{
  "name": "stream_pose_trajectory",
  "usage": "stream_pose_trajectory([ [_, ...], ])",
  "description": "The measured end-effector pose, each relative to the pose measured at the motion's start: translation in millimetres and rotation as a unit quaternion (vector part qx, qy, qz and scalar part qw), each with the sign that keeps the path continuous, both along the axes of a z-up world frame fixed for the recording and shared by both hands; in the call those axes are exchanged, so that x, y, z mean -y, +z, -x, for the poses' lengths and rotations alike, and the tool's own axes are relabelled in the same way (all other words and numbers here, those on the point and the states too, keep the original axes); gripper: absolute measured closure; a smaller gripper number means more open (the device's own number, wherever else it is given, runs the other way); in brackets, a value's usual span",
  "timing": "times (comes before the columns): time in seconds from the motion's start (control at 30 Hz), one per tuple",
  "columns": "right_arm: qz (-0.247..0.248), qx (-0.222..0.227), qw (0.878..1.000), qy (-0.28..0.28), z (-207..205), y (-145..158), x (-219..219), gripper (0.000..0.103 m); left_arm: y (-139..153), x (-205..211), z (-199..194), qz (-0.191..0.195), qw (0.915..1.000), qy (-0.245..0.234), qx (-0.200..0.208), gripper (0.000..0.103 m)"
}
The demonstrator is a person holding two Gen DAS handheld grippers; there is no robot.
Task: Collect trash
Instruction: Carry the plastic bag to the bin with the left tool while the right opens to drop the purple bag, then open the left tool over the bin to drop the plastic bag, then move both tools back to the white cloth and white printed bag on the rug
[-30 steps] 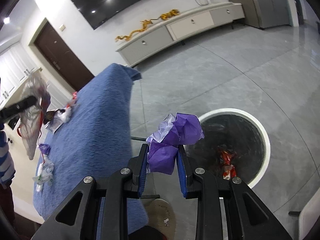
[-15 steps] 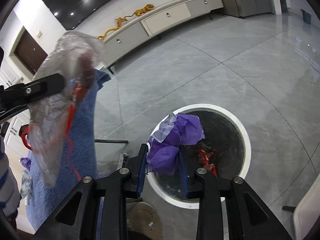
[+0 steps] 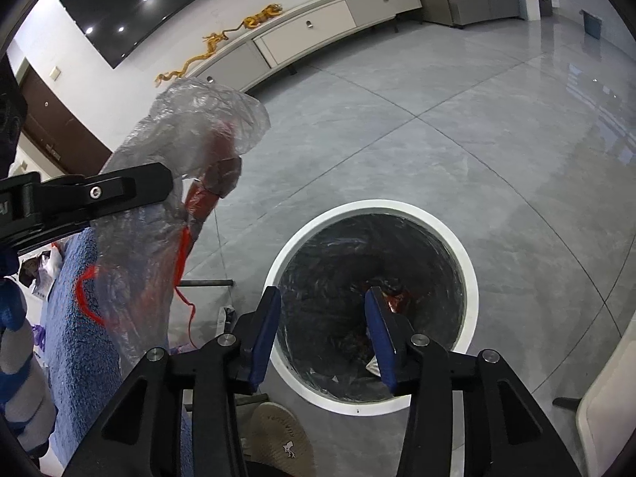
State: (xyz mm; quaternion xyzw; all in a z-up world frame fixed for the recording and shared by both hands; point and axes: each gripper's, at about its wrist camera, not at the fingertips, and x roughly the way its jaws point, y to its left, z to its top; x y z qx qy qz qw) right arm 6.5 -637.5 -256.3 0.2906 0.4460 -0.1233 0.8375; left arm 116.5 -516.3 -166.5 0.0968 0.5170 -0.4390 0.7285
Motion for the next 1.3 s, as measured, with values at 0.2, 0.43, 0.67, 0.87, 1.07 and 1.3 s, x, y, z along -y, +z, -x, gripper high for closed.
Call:
stream_pose_trajectory([
  [0.2, 0.004, 0.001, 1.0, -0.011, 11.1, 5.3, 2.3, 0.059, -3.0, -2.7, -4.2, 0.009, 0.9999, 0.007, -0.004, 0.046],
  [0.43, 0.005, 0.002, 1.0, -0.015, 21.2, 11.4, 2.0, 0.059, 5.1, -10.4, -5.4, 0.022, 0.9997, 0.01, -0.003, 0.043],
  [0.67, 0.012, 0.009, 1.0, 0.002, 25.5, 25.4, -10.9, 0.059, 46.7, -54.3, 3.1, 0.034, 0.998, 0.012, 0.052, 0.043],
  [0.87, 0.035, 0.02, 0.998, 0.044, 21.6, 51.6, -43.8, 0.059, 86.5, -122.7, 13.6, 0.054, 0.992, 0.036, 0.108, 0.043],
  [1.07, 0.051, 0.029, 0.993, 0.107, 10.9, 75.2, -99.4, 0.059, 112.6, -217.2, 25.9, 0.07, 0.9844, 0.087, 0.136, 0.043],
  [1.3, 0.067, 0.072, 0.981, 0.165, 7.4, 122.7, -171.1, 0.058, 135.6, -322.0, 45.3, 0.077, 0.9704, 0.14, 0.181, 0.043],
])
